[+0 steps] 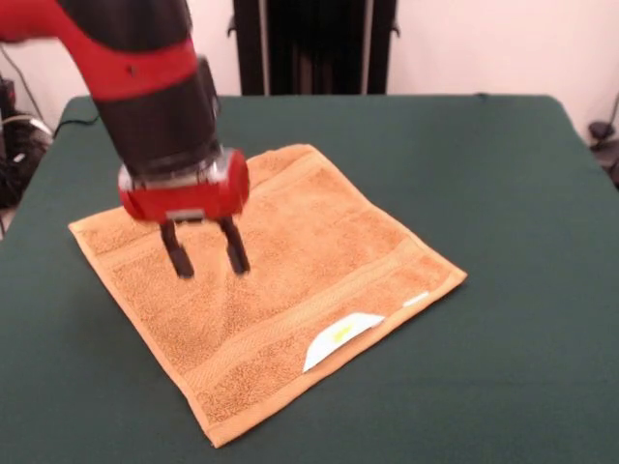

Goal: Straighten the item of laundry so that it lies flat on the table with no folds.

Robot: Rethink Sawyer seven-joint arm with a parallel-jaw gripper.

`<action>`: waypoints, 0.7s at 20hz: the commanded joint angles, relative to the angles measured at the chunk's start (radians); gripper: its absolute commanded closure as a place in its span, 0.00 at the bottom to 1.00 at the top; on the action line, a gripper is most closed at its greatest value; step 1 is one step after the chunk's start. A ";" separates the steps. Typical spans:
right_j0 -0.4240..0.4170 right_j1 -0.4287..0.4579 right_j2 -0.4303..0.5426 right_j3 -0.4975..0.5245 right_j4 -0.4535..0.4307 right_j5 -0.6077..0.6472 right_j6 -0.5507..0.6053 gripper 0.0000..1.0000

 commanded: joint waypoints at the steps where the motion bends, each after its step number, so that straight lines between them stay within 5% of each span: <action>1: 0.065 -0.108 -0.057 0.114 0.056 0.184 0.269 0.00; 14: 0.074 -0.090 -0.083 0.127 0.084 0.095 0.269 0.00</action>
